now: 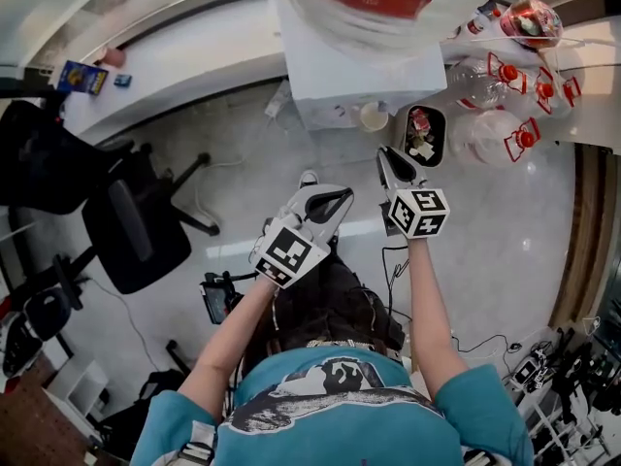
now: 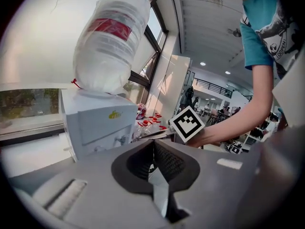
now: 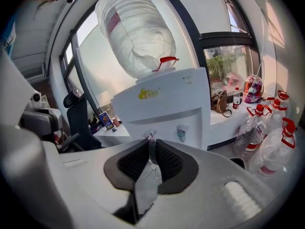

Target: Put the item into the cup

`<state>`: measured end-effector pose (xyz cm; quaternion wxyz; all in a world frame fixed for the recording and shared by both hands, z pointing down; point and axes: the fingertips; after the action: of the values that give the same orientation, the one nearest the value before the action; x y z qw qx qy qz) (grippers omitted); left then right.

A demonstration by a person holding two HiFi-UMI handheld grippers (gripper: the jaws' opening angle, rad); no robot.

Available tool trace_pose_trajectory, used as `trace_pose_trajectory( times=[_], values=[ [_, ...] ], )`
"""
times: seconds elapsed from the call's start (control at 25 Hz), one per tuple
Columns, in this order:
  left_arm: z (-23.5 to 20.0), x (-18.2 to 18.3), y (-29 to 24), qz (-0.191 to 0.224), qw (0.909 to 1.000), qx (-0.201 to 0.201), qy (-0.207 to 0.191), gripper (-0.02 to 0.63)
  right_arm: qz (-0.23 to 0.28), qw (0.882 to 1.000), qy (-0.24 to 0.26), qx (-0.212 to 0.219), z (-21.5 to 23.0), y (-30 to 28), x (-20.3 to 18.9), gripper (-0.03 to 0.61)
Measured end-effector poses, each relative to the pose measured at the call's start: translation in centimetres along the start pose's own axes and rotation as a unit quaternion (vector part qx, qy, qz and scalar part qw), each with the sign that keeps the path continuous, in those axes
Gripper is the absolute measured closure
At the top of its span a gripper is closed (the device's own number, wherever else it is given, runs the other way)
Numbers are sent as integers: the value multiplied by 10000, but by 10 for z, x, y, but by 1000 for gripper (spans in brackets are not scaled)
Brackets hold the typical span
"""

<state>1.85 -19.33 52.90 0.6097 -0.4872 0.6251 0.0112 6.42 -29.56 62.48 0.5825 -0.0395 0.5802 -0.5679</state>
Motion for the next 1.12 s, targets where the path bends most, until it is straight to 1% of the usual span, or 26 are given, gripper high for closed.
trace_pose_trajectory(
  times=[0.12,0.36,0.56,0.84,1.12],
  values=[
    [-5,-4,-12,17,9999,-72,-123,612,-165,9998,88,-96,17,-25,-7,532],
    [-27,-13,-31,29,9999,-102,-8,614,-418,9987,121,-259,48,-70,-16,532],
    [-37,-16,-42,-49,9998,-166,-55,614,-683,9969,149,-364,67,-102,-23,532],
    [-40,-15,-50,-37,9996,-262,22,615,-962,9940,-135,-501,92,-133,-29,531],
    [-43,-22,-55,-131,9992,-356,96,615,-1029,9909,-655,-574,110,-155,-35,531]
  ],
)
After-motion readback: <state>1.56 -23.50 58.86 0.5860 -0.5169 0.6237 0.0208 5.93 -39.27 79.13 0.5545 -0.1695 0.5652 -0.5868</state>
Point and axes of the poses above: the fingertips, and each gripper's own axes: y backward along the fingers, z to its right, x out of its top, and after that the axes turned 14 degrees about -z, right-handed
